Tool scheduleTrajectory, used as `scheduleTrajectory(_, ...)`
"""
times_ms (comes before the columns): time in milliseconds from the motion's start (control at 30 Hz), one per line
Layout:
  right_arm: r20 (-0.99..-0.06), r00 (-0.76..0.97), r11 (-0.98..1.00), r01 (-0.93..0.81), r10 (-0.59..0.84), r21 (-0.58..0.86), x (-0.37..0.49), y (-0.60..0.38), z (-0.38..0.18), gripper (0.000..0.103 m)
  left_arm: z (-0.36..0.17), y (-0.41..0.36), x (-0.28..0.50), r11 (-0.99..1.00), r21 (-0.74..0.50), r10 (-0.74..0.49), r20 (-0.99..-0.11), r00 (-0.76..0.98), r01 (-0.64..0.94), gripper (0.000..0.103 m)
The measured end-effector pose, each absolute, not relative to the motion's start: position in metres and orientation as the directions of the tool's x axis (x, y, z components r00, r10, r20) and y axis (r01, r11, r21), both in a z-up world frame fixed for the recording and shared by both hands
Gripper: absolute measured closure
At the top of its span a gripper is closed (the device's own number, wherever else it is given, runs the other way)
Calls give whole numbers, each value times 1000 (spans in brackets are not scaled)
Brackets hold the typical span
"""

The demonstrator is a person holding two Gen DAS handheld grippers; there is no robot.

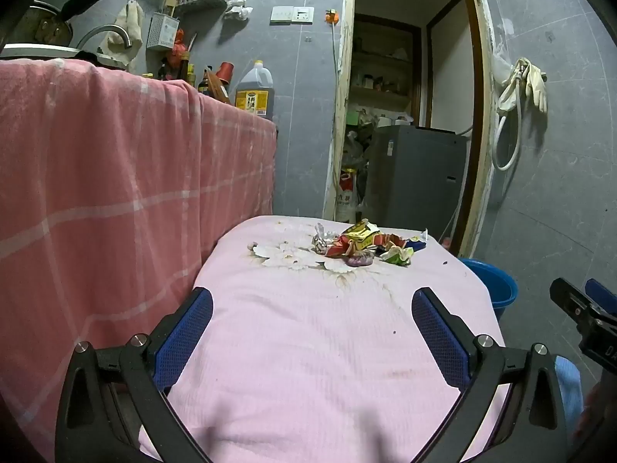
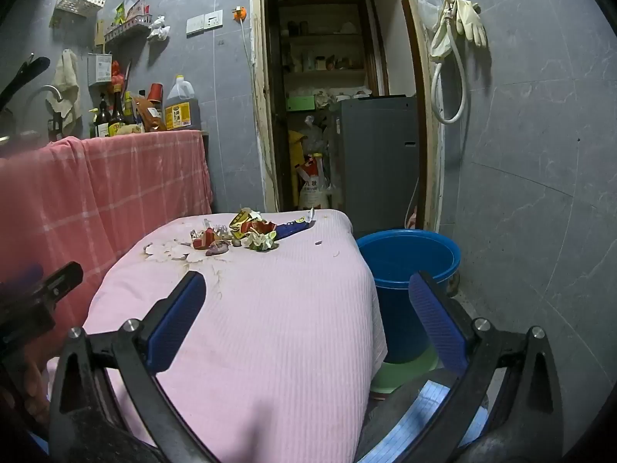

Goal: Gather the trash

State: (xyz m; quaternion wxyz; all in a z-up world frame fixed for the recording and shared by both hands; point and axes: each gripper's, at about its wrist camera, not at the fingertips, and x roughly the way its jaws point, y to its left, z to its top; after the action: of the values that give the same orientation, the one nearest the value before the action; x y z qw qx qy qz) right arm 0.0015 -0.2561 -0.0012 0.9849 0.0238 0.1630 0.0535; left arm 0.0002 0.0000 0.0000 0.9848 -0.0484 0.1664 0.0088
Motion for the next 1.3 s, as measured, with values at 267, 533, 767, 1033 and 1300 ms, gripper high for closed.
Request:
scheduleTrajectory(267, -322, 940, 993, -96, 112, 65, 1, -256, -2, 0, 0, -1, 0, 995, -96, -2, -326, 945, -31, 2)
scheduleTrajectory(533, -329, 938, 993, -95, 113, 70, 3, -257, -3, 0, 0, -3, -2, 995, -100, -9, -326, 945, -25, 2)
scheduleTrajectory(767, -329, 937, 993, -96, 114, 70, 2, -256, -3, 0, -3, 0, 5, 994, -102, -6, -332, 943, -30, 2)
scheduleTrajectory(1033, -331, 937, 993, -94, 113, 73, 1, -256, -3, 0, -6, -4, 7, 995, -99, -8, -328, 945, -25, 2)
scheduleTrajectory(1300, -334, 936, 993, -95, 114, 75, 3, -257, -5, 0, -4, 3, 3, 994, -103, -5, -334, 943, -32, 2)
